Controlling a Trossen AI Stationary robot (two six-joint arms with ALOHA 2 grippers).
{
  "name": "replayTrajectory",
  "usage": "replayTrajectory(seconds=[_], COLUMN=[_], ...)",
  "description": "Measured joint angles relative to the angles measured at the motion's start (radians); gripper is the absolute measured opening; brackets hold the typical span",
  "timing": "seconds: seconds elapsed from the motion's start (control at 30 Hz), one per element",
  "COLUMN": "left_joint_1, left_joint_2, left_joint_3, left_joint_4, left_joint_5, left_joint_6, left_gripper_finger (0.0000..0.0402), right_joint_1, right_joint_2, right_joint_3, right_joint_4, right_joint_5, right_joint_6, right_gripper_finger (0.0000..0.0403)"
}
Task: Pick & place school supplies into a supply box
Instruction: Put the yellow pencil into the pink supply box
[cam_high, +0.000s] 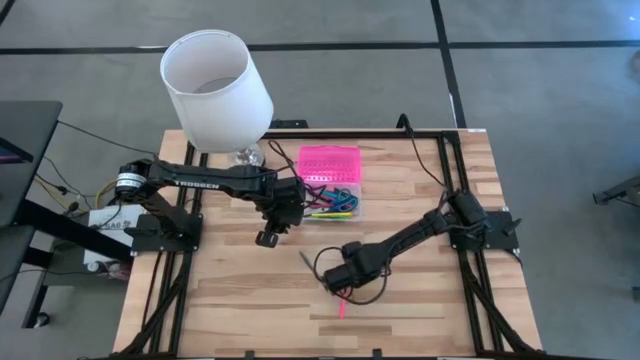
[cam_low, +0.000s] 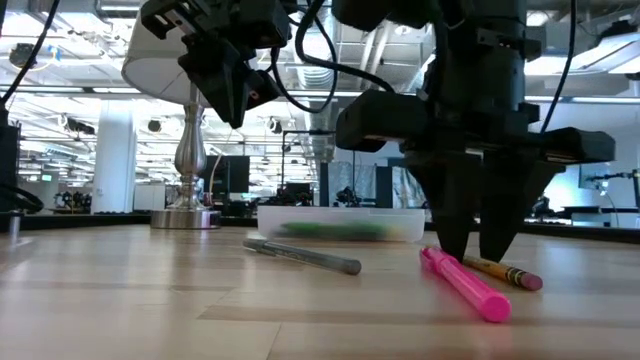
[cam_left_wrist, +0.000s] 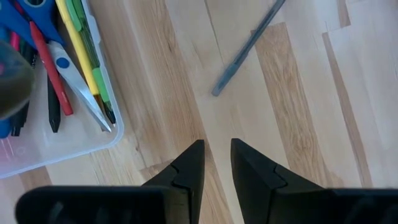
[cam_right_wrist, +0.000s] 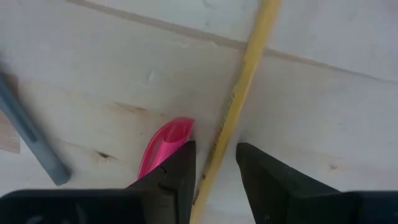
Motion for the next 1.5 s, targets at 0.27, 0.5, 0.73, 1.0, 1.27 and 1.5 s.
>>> replayTrajectory(seconds=[0.27, 0.5, 0.73, 1.0, 1.27, 1.5], left_joint_1=[0.0, 0.0, 0.0, 0.0, 0.0, 0.0], left_joint_2=[0.0, 0.0, 0.0, 0.0, 0.0, 0.0], left_joint_3=[0.0, 0.0, 0.0, 0.0, 0.0, 0.0], left_joint_4=[0.0, 0.0, 0.001, 0.002, 0.005, 0.012], left_joint_5=[0.0, 0.0, 0.0, 0.0, 0.0, 0.0], left_joint_6=[-0.008, -0.02, -0.028, -0.036, -0.037, -0.037], left_gripper_finger=[0.0071, 0.0071, 0.0071, 0.0071, 0.0071, 0.0071], right_joint_1=[-0.03, -0.039, -0.033, -0.032, -0.024, -0.023], right_joint_2=[0.0, 0.0, -0.001, -0.001, -0.001, -0.001], right_joint_3=[0.0, -0.001, -0.002, -0.002, -0.001, 0.0], right_joint_4=[-0.007, -0.007, -0.01, -0.012, -0.021, -0.026], right_joint_5=[-0.011, -0.033, -0.028, -0.03, -0.028, -0.029], right_joint_6=[-0.069, -0.094, -0.094, -0.117, -0.122, -0.142], right_gripper_finger=[0.0118, 0.011, 0.0061, 0.0014, 0.001, 0.0003])
